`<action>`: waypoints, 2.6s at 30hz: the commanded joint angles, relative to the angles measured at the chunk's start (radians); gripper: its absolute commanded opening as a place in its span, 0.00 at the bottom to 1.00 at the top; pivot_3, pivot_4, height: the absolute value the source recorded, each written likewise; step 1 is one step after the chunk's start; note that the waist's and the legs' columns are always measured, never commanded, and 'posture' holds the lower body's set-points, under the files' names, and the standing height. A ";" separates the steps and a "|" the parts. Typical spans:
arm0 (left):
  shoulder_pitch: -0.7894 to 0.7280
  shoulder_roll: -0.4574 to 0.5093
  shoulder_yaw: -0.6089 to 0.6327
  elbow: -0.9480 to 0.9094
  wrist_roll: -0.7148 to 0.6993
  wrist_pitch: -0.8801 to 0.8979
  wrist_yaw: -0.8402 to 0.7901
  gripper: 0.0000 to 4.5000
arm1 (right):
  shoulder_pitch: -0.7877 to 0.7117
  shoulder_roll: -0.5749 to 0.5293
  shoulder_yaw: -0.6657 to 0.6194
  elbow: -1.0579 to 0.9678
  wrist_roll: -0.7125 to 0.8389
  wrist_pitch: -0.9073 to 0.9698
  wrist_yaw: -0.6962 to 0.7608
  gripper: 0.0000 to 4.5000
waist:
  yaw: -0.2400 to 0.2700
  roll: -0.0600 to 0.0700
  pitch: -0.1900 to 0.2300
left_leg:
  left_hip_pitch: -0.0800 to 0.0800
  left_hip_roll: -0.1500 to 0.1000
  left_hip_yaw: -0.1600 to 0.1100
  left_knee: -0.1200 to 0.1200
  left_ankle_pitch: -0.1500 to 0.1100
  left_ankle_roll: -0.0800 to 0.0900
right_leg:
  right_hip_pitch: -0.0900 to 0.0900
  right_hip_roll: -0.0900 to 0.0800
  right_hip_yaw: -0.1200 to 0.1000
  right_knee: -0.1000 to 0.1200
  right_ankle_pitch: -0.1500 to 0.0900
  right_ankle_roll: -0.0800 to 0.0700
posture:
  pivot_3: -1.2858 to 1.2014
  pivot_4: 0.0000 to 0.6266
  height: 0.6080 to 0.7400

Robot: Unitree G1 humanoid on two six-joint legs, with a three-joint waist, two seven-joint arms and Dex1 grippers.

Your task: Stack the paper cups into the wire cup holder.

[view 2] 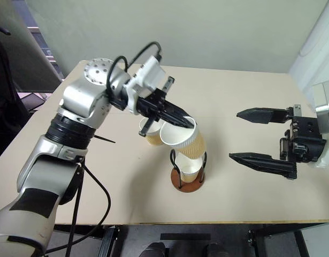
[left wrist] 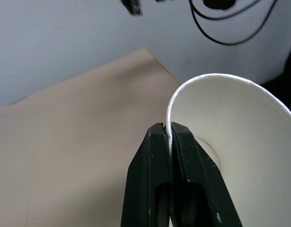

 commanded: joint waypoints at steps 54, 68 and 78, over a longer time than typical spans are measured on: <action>-0.215 0.019 0.033 0.858 0.600 -0.432 0.377 0.77 | 0.057 -0.032 -0.015 -0.012 -0.051 -0.062 0.022 1.00 | -0.001 0.002 0.001 | -0.002 -0.013 0.008 0.010 -0.008 0.015 | -0.002 -0.007 0.016 0.000 -0.002 0.016 | 0.52 0.24 1.00; -0.170 -0.061 0.078 0.945 0.710 -0.416 0.388 0.77 | 0.064 -0.033 -0.011 -0.040 -0.054 -0.049 -0.009 1.00 | 0.005 0.002 0.001 | -0.008 -0.020 0.013 0.010 -0.008 0.022 | -0.005 -0.015 0.014 -0.010 0.001 0.024 | 0.52 0.24 1.00; -0.169 -0.069 0.088 0.947 0.774 -0.419 0.426 0.31 | 0.083 -0.046 -0.038 -0.041 -0.066 -0.039 -0.006 1.00 | 0.005 0.002 0.001 | -0.008 -0.023 0.013 0.012 -0.008 0.024 | -0.005 -0.016 0.015 -0.010 0.002 0.026 | 0.52 0.24 1.00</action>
